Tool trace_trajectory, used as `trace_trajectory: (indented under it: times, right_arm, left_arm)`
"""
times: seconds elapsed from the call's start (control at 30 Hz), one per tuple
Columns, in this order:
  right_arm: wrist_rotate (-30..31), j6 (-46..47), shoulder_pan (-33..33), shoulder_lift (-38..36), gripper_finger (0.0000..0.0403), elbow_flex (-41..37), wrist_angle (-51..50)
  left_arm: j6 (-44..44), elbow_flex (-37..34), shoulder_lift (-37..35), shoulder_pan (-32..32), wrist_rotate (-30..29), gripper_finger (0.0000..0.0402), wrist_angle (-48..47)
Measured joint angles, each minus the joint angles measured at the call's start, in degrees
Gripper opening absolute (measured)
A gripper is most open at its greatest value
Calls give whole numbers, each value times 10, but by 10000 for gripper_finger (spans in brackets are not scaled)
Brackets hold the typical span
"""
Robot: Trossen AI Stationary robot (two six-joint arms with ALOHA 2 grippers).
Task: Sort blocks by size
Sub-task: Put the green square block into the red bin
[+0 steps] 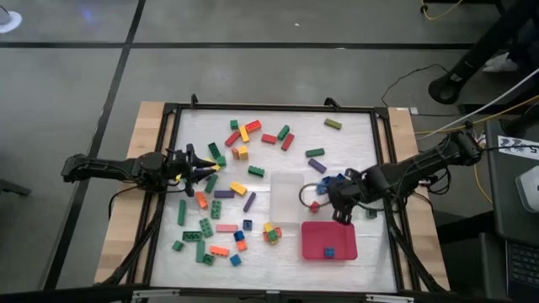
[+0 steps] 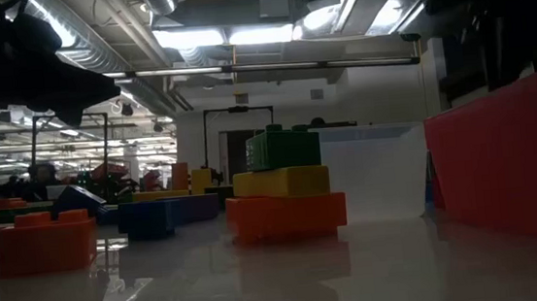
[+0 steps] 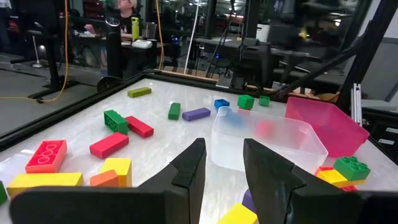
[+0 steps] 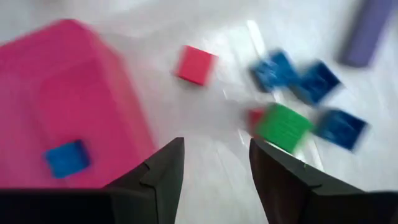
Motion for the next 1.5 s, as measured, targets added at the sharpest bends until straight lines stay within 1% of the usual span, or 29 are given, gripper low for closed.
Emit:
trace_trajectory:
  times: [0.23, 0.37, 0.5, 0.77, 1.0, 1.13, 1.5]
  right_arm:
    - [0, 9, -63, 0, 182, 0, 5]
    - [0, 33, -85, 0, 182, -2, 8]
    - [0, 63, -99, 0, 182, -24, 10]
    - [5, 83, -98, 0, 182, -60, 30]
    - [7, 84, -98, 0, 182, -88, 67]
    - [10, 83, -98, 0, 182, -104, 72]
    - [11, 83, -98, 0, 182, -108, 76]
  left_arm:
    - [3, 0, 0, 0, 0, 98, 0]
    - [15, 0, 0, 0, 0, 98, 0]
    - [17, 0, 0, 0, 0, 98, 0]
    - [17, 0, 0, 0, 0, 98, 0]
    - [17, 0, 0, 0, 0, 98, 0]
    - [17, 0, 0, 0, 0, 98, 0]
    - [16, 0, 0, 0, 0, 98, -1]
